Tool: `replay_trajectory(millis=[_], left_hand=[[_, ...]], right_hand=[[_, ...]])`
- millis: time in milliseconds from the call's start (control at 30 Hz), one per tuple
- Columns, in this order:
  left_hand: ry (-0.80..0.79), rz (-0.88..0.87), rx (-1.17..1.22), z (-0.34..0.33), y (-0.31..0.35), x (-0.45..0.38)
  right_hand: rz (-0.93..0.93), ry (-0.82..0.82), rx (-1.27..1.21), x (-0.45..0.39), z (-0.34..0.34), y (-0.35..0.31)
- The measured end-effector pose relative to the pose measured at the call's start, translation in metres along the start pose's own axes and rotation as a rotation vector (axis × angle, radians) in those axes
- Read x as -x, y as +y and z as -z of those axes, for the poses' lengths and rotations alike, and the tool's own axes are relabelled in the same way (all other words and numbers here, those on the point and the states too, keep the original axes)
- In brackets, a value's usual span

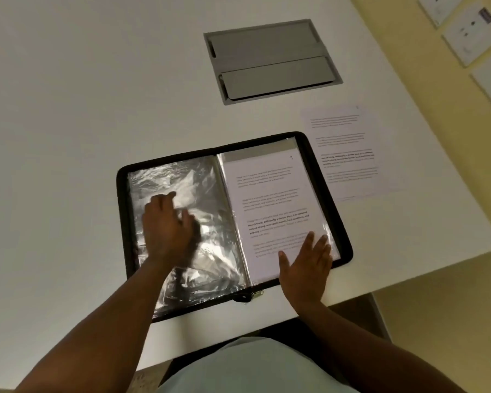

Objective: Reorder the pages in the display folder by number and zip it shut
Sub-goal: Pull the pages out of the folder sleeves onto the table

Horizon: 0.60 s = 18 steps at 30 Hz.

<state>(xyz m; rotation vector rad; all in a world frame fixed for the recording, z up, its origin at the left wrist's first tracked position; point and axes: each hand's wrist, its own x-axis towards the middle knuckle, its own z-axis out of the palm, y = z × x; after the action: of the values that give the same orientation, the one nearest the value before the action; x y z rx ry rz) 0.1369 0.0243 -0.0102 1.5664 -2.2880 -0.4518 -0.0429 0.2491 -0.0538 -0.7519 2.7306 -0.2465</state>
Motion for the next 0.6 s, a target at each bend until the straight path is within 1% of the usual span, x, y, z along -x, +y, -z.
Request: replay_trajectory(millis=[100, 167, 267, 333, 467, 533, 600], left_hand=[[-0.144, -0.122, 0.044, -0.016, 0.028, -0.01], [-0.237, -0.188, 0.039, -0.026, 0.039, -0.019], [-0.362, -0.236, 0.063, -0.039, 0.053, -0.033], [-0.43, -0.254, 0.064, -0.046, 0.062, -0.043], [-0.505, -0.218, 0.093, -0.059, 0.072, -0.063], [-0.517, -0.184, 0.091, -0.063, 0.075, -0.073], [-0.523, -0.177, 0.066, -0.066, 0.078, -0.083]], right_hand=[[-0.058, -0.038, -0.126, 0.002, 0.001, -0.006], [-0.072, -0.034, -0.22, 0.002, 0.002, -0.01], [-0.043, -0.014, -0.379, -0.005, 0.007, -0.016], [-0.026, 0.015, -0.44, -0.019, 0.014, -0.02], [-0.05, -0.011, -0.414, -0.066, 0.033, -0.028], [-0.028, -0.005, -0.362, -0.09, 0.044, -0.031], [0.001, 0.002, -0.361, -0.11, 0.059, -0.036]])
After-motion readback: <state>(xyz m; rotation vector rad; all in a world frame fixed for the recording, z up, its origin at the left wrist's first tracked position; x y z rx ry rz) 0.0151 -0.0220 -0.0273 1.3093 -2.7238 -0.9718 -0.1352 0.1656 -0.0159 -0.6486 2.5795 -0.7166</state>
